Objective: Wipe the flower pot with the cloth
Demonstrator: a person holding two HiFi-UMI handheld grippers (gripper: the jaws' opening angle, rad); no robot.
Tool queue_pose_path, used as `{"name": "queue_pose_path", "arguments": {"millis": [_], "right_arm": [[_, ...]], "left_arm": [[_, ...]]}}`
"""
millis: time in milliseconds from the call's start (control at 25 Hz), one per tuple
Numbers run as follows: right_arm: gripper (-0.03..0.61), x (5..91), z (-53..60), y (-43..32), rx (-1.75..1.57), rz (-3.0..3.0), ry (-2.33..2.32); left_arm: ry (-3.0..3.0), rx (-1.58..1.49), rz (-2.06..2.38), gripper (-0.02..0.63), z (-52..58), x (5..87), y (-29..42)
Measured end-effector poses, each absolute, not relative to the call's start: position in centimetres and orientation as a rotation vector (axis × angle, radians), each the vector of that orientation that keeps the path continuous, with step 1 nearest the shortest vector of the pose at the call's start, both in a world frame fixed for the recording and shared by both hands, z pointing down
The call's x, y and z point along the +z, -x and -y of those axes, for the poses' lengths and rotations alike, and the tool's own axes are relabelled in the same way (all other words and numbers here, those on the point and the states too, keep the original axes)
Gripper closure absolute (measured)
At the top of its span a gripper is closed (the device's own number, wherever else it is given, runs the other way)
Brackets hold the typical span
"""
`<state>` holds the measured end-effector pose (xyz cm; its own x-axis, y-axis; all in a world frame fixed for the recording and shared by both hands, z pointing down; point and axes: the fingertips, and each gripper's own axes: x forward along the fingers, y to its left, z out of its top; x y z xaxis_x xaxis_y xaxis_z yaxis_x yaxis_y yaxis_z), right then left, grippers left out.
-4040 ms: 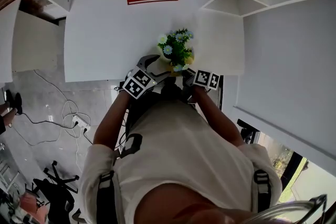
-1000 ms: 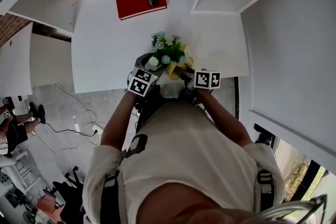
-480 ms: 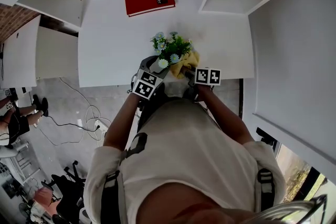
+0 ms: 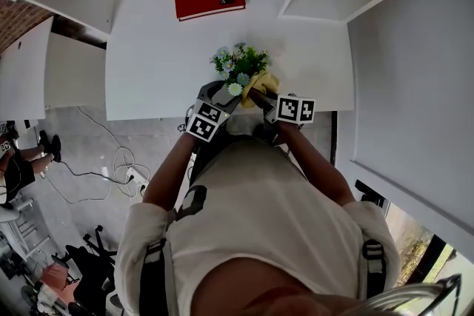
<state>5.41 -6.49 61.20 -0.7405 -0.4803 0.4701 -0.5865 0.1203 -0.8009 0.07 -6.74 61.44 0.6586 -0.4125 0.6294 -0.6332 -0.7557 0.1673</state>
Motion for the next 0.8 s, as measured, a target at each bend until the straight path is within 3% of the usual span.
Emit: {"name": "queue_pose_path", "arguments": {"millis": [800], "right_arm": [[0.448, 67.1, 5.6, -6.3, 1.808, 2.07, -1.128]], "left_arm": [[-2.508, 0.844, 0.72, 0.353, 7.7, 61.6, 2.1]]}}
